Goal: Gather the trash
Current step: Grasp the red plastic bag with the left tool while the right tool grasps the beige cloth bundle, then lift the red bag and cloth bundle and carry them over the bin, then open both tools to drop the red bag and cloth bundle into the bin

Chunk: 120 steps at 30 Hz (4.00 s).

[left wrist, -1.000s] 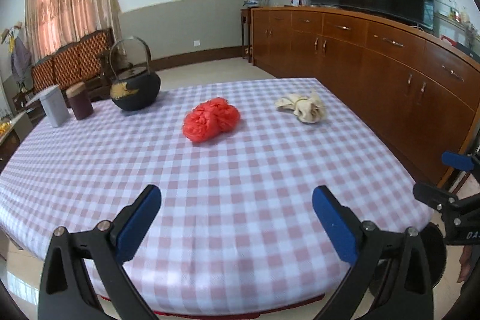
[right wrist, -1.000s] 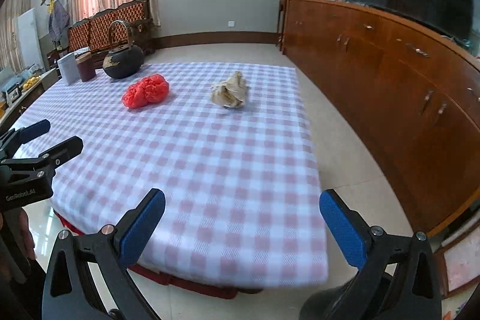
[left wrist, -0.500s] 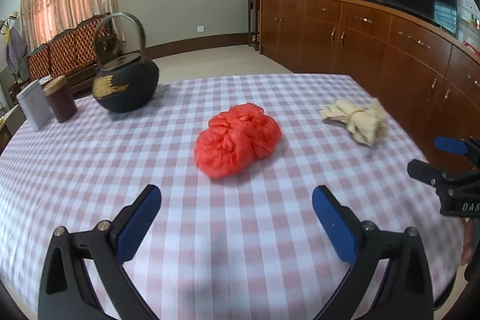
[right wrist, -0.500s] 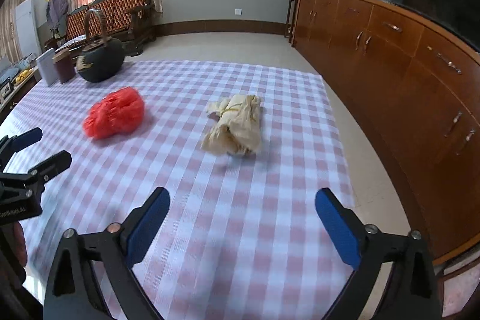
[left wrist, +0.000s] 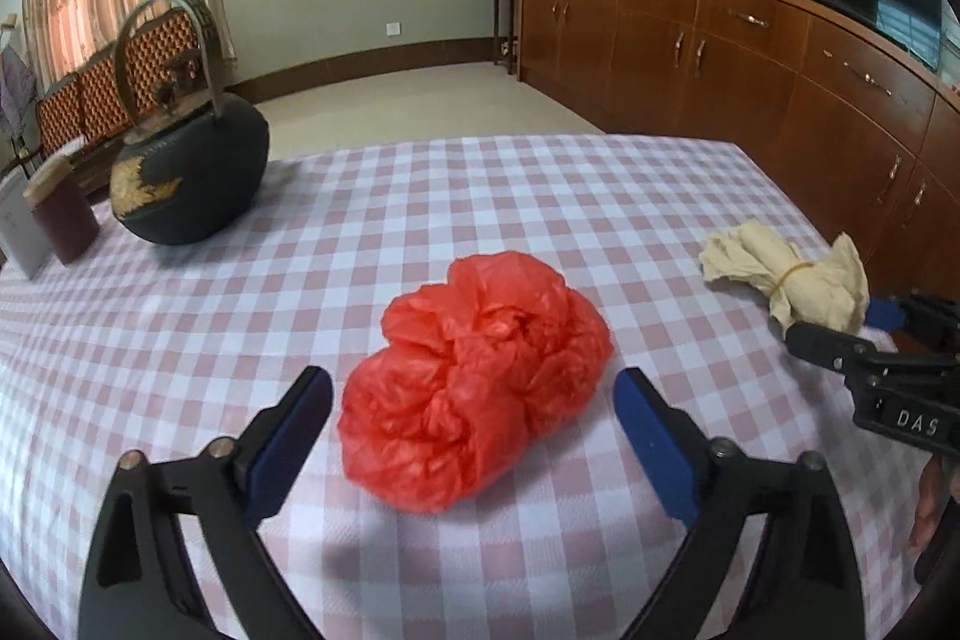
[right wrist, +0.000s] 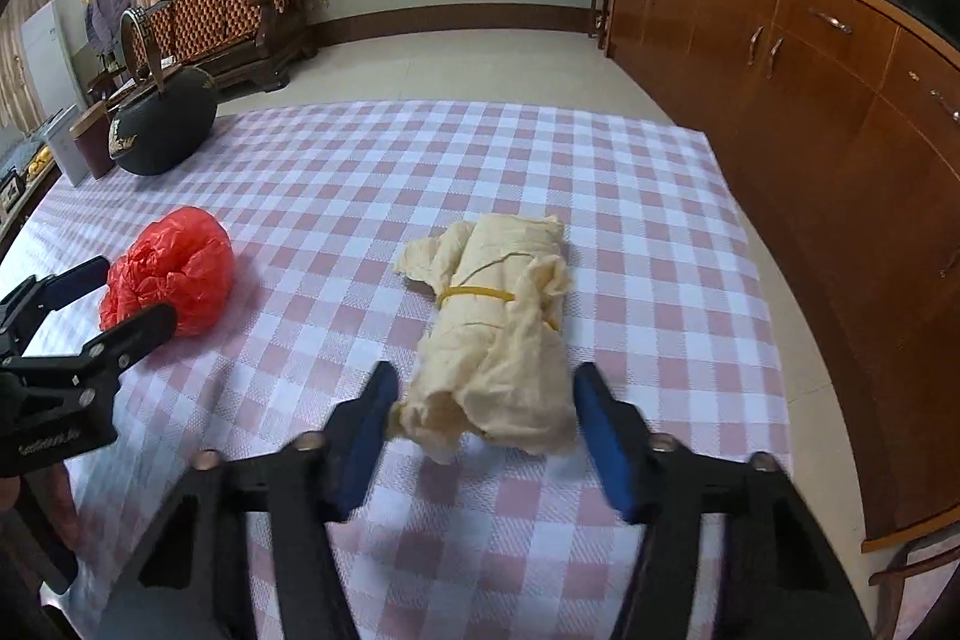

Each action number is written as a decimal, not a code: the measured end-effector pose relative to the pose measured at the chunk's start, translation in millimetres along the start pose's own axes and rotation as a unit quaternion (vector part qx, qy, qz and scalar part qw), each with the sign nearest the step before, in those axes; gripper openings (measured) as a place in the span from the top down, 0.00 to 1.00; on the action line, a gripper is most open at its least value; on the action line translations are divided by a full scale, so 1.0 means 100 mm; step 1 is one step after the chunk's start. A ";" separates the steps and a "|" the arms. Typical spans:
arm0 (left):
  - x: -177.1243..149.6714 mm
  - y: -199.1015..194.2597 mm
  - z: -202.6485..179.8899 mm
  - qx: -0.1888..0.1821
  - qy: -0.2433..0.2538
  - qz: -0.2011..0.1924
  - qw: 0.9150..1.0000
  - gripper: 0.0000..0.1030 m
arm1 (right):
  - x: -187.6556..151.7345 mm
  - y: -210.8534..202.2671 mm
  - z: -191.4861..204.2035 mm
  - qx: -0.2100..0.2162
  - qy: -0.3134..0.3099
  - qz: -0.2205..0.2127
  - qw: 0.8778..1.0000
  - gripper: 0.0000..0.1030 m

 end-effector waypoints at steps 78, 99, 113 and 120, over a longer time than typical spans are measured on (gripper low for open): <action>-1.39 -2.75 -2.28 -0.238 0.158 -0.076 0.955 0.55 | -3.01 -3.81 -0.59 -0.149 0.138 -0.164 0.965 0.83; -2.07 -2.75 -3.54 -0.305 0.245 -0.033 0.919 0.55 | -4.01 -3.91 -1.36 -0.184 0.204 -0.122 0.954 0.83; -2.56 -2.21 -4.13 -0.313 0.305 0.045 0.898 0.55 | -4.50 -3.21 -1.97 -0.142 0.204 -0.035 0.968 0.83; -2.88 -1.84 -4.40 -0.303 0.329 0.098 0.889 0.42 | -4.61 -2.61 -2.22 -0.102 0.169 0.023 0.980 0.68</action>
Point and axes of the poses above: each gripper's, at about its wrist camera, not at the fingertips, and y roughly the way its jaws point, z to its left, x to its top, the point moved 5 cm from there along y, roughly the way its jaws point, and after that the axes turned 11 degrees about x, right-handed, at the moved point
